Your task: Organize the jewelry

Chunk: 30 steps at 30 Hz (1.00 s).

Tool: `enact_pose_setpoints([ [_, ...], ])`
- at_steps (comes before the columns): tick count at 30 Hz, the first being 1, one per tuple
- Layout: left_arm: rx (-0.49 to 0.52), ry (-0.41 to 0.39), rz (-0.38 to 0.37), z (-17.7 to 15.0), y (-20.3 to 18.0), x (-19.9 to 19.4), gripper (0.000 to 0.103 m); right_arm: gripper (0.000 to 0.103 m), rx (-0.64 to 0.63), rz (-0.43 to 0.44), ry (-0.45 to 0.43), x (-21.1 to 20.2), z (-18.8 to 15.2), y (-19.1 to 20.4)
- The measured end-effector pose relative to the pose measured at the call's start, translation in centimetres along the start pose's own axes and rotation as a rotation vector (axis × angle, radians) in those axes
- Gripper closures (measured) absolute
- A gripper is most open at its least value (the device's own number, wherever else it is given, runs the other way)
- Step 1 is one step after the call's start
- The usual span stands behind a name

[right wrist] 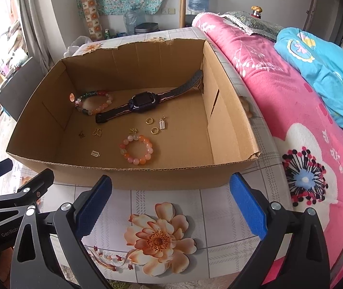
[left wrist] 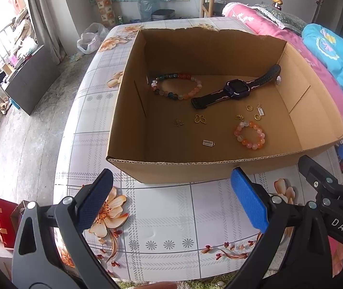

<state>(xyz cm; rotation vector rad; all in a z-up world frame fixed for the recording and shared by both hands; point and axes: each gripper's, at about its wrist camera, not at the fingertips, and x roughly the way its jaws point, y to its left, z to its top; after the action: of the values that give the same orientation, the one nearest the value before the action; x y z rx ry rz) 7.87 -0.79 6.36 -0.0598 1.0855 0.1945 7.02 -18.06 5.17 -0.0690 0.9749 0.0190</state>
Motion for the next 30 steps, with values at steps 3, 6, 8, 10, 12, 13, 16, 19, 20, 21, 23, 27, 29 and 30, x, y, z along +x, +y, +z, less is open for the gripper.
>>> enact_pose_setpoints([
  [3, 0.000, 0.003, 0.002, -0.01, -0.02, 0.10, 0.009, 0.007, 0.004, -0.003, 0.004, 0.09, -0.01, -0.02],
  [6, 0.001, 0.003, 0.003, 0.00, -0.02, 0.12, 0.009, 0.007, 0.005, -0.010, 0.003, 0.06, -0.07, 0.01],
  [8, 0.001, 0.003, 0.004, -0.01, -0.03, 0.15, 0.009, 0.007, 0.005, -0.012, 0.003, 0.14, -0.07, -0.01],
  [10, 0.000, 0.004, 0.002, 0.00, 0.00, 0.12, 0.009, 0.007, 0.007, -0.013, 0.005, 0.20, -0.06, -0.03],
  [12, 0.001, 0.004, 0.003, 0.00, -0.03, 0.13, 0.008, 0.007, 0.008, -0.013, 0.006, 0.23, -0.06, -0.03],
  [13, 0.001, 0.004, 0.003, 0.00, 0.00, 0.12, 0.009, 0.007, 0.009, -0.012, 0.007, 0.25, -0.06, -0.06],
  [16, 0.001, 0.004, 0.003, 0.02, -0.01, 0.14, 0.009, 0.007, 0.009, -0.012, 0.007, 0.27, -0.04, -0.11],
  [19, 0.001, 0.005, 0.003, 0.05, -0.02, 0.16, 0.009, 0.007, 0.008, -0.013, 0.008, 0.30, -0.03, -0.15],
  [20, 0.001, 0.005, 0.003, 0.05, -0.03, 0.17, 0.009, 0.007, 0.009, -0.014, 0.008, 0.30, -0.07, -0.17],
  [21, 0.001, 0.006, 0.003, 0.03, -0.04, 0.20, 0.009, 0.007, 0.009, -0.015, 0.008, 0.31, -0.09, -0.19],
  [23, 0.001, 0.008, 0.003, -0.09, 0.00, 0.28, 0.009, 0.007, 0.009, -0.015, 0.009, 0.34, -0.06, -0.21],
  [27, 0.000, 0.014, 0.000, -0.24, 0.12, 0.38, 0.009, 0.007, 0.012, -0.019, 0.011, 0.32, -0.15, -0.40],
  [29, 0.000, 0.014, -0.002, -0.33, 0.17, 0.36, 0.009, 0.007, 0.014, -0.019, 0.011, 0.31, -0.16, -0.47],
  [30, 0.001, 0.014, -0.002, -0.34, 0.13, 0.34, 0.009, 0.007, 0.015, -0.019, 0.011, 0.31, -0.17, -0.50],
])
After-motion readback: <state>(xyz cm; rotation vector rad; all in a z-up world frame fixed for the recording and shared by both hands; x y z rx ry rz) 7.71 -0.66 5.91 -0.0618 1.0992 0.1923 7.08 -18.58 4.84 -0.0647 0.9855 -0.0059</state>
